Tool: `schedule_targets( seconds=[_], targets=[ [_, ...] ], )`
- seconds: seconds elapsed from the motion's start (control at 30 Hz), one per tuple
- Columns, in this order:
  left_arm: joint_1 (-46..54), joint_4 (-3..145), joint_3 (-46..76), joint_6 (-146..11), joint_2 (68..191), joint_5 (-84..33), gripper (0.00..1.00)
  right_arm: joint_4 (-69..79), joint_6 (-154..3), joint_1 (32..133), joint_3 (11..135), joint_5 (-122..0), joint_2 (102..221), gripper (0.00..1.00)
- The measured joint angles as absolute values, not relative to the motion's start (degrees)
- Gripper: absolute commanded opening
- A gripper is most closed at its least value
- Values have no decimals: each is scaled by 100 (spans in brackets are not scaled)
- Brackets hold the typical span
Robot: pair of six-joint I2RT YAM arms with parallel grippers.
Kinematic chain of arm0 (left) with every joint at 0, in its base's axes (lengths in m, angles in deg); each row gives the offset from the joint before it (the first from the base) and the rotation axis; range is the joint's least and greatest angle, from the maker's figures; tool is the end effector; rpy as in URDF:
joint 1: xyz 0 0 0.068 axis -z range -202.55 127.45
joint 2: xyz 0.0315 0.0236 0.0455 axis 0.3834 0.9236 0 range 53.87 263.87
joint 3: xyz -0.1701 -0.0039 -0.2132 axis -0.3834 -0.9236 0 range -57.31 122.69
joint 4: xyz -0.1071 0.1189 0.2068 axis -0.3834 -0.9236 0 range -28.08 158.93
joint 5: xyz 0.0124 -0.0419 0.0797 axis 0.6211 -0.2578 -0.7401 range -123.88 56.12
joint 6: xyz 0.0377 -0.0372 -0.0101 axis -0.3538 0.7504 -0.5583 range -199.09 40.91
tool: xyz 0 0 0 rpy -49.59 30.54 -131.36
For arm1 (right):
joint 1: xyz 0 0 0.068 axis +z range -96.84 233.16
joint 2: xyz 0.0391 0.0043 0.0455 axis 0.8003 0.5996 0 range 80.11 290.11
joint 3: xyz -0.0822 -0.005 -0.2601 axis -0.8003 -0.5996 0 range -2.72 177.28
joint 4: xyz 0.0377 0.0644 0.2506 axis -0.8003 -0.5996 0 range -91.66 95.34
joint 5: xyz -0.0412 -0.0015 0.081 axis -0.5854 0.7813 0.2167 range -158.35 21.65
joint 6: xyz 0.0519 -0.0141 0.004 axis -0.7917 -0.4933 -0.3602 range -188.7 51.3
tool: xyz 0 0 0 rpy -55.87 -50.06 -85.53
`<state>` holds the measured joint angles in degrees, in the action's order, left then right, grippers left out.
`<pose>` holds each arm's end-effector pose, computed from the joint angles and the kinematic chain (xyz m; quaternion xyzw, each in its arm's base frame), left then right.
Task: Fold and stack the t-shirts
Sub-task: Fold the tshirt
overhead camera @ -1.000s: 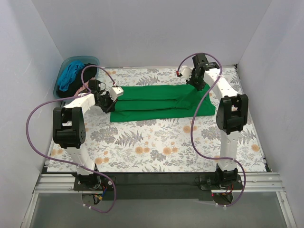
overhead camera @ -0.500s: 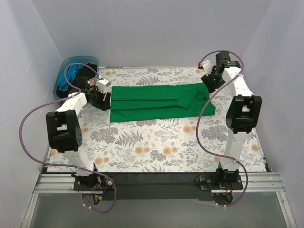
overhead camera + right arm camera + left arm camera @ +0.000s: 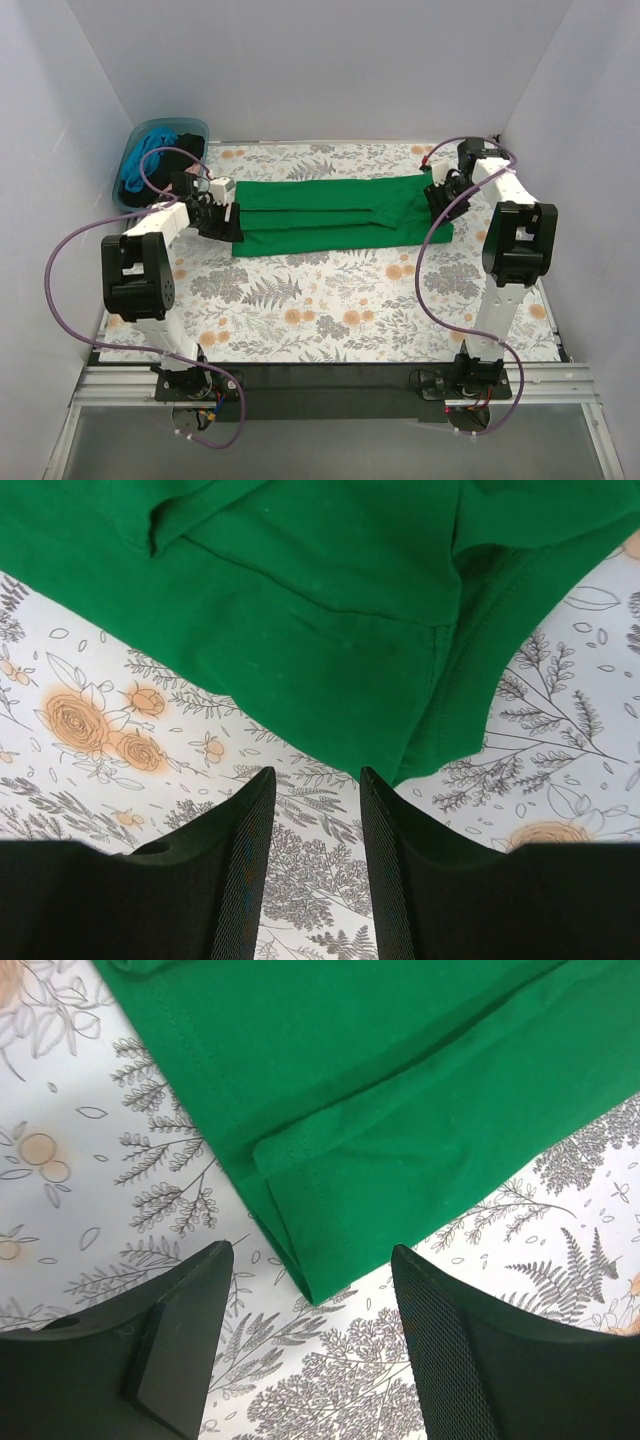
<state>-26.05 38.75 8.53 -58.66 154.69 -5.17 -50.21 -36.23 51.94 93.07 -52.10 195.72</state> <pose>0.3494 0.0041 0.1860 -0.1440 0.9366 -0.2701 0.1706 0.4123 0.0012 0.2203 -0.2818 0.9408 0.0976 0.1613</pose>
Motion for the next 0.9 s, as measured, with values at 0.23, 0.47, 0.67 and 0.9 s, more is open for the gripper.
schedule_targets(
  seconds=[0.23,0.47,0.67,0.9],
  targets=[
    [-2275,4006,694,-5586,15792,-941,47,-4883,-3829,5177,9261,-5369,20012,39],
    [-2160,4242,493,-5538,15724,-1520,1,-4455,-3803,5173,8568,-5815,19900,11],
    [-2140,4212,-54,-5608,15231,-1697,0,-4026,-3744,5177,7782,-6001,19382,1],
    [-2129,3414,-631,-5733,14531,-1782,29,-4153,-3558,5179,6558,-6163,18447,29]
  ],
)
